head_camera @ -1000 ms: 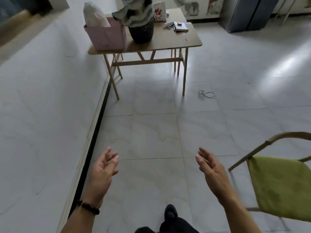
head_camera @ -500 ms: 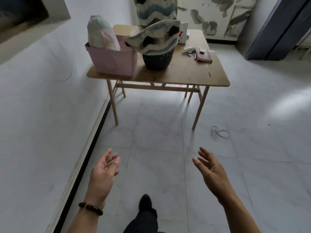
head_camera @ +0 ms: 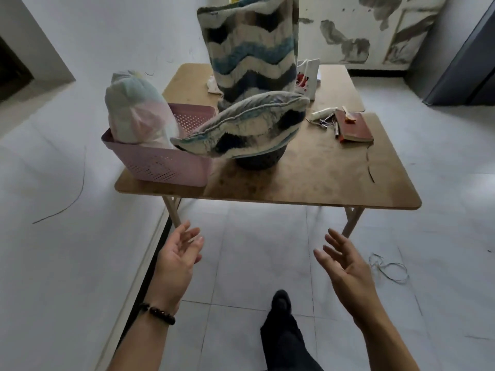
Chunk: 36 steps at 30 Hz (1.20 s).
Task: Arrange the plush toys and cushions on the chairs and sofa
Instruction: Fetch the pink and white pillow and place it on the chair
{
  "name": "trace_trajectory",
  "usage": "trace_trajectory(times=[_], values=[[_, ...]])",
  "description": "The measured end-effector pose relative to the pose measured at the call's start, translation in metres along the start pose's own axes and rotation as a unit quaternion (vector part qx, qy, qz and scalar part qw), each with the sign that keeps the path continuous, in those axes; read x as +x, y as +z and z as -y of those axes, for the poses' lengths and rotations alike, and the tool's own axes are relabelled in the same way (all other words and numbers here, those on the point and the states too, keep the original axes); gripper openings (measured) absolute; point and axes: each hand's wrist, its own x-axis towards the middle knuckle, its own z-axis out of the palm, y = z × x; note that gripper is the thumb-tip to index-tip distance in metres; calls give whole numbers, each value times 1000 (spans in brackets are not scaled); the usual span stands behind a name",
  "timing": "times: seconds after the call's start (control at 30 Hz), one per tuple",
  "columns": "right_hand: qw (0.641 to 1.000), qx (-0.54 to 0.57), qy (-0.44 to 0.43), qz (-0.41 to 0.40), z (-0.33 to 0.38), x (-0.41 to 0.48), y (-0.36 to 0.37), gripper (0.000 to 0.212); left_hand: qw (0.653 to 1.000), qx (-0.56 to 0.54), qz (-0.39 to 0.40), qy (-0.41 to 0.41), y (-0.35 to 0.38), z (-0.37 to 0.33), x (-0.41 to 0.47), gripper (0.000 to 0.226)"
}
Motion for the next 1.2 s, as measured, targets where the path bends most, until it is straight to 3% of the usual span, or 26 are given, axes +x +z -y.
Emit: trace_trajectory(times=[0.13,0.23,0.33,0.43,0.57,0.67,0.8,0.9,0.97,1.03,1.2], values=[[998,2,-21,56,36,100,22,65,999,19,-36,-17,20,-38,72,48],[993,15,-87,74,71,166,50,64,994,34,-99,6,16,-66,123,49],[984,6,-176,-31,102,207,76,61,992,31,-124,20,9,-86,153,46],[952,-35,-258,-161,132,233,98,52,992,31,-123,25,3,-97,185,54],[914,-73,-315,-243,167,258,117,52,995,-5,-91,34,-19,-104,233,41],[909,-103,-309,-260,195,271,141,50,997,-18,-42,59,-46,-115,272,49],[909,-78,-256,-318,214,290,179,70,995,18,5,94,-99,-124,335,53],[871,-114,-266,-397,237,295,226,69,992,56,26,113,-154,-131,386,58],[851,-124,-352,-370,267,289,277,64,991,54,11,118,-184,-131,415,55],[863,-139,-385,-297,296,288,338,57,993,43,0,109,-207,-128,439,52],[950,-166,-233,-127,270,327,439,70,998,-8,30,53,-228,-105,477,38]])
